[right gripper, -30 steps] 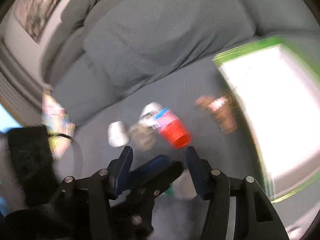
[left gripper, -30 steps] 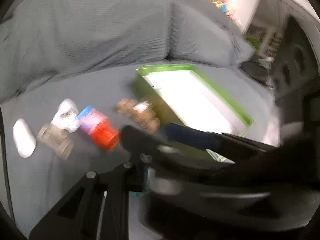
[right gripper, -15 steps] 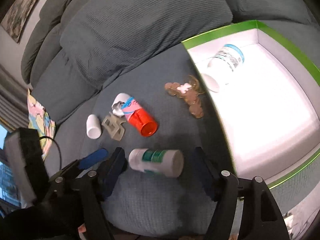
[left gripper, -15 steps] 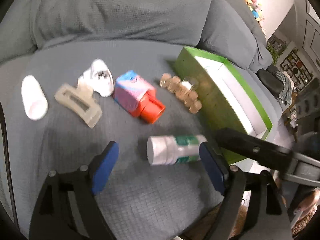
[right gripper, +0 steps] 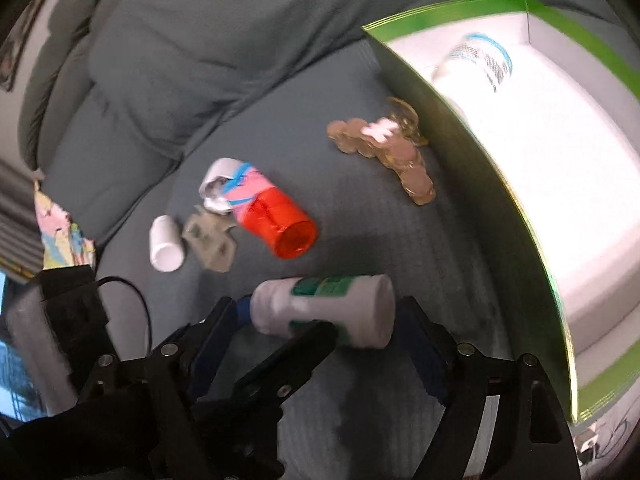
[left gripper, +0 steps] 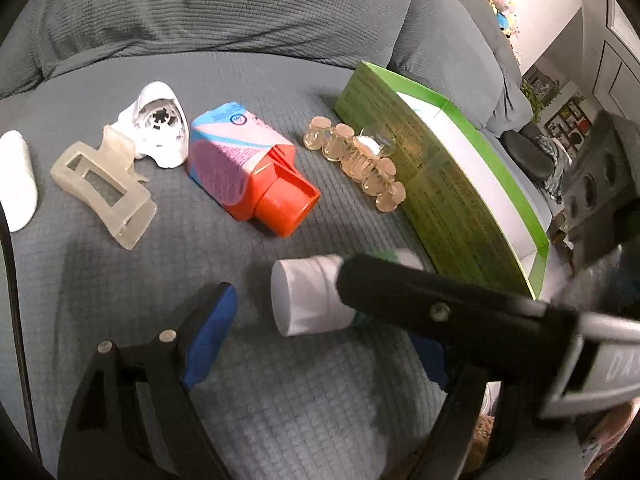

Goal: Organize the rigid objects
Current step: 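Grasp the green-labelled bottle with the left tool while the right tool releases it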

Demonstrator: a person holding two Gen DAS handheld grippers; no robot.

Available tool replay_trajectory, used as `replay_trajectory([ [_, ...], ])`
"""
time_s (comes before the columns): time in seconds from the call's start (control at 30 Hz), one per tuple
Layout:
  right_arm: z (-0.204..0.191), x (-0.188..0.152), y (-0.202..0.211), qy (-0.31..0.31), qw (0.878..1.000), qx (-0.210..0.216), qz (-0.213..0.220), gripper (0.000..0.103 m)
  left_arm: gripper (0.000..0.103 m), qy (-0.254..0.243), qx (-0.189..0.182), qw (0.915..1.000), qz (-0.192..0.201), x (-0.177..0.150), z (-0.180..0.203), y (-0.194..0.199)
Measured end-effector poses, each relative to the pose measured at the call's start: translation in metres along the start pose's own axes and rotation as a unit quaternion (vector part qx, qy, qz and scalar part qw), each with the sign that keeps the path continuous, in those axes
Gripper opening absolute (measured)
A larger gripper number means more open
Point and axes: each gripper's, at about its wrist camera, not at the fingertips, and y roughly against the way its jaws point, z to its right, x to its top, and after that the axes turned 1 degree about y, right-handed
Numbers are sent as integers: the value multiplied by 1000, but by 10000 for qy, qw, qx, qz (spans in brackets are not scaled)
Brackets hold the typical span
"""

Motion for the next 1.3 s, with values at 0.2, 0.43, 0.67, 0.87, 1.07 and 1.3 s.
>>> replay_trajectory([
  [0.2, 10, 5, -15, -108, 9998, 178, 18, 82, 60, -98, -133, 9998, 102, 1, 0, -8],
  [0.43, 4, 7, -19, 213, 9995, 218, 74, 74, 25, -238, -464, 9986, 38, -1, 6, -8],
  [0.67, -11, -1, -18, 635, 9978, 145, -149, 72, 34, -285, -100, 9995, -21, -7, 8, -3],
  [0.87, 0, 6, 15, 479, 9985, 238, 119, 71, 69, 100, -11, 9994, 322, -3, -5, 14],
  [1.07, 5, 13, 41, 289, 9977, 478, 392, 71, 76, 97, -56, 9991, 399, 4, 2, -1],
  [1.3, 4, 13, 41, 237, 9970, 619, 404, 71, 69, 70, -231, 9980, 581, 13, 10, -20],
])
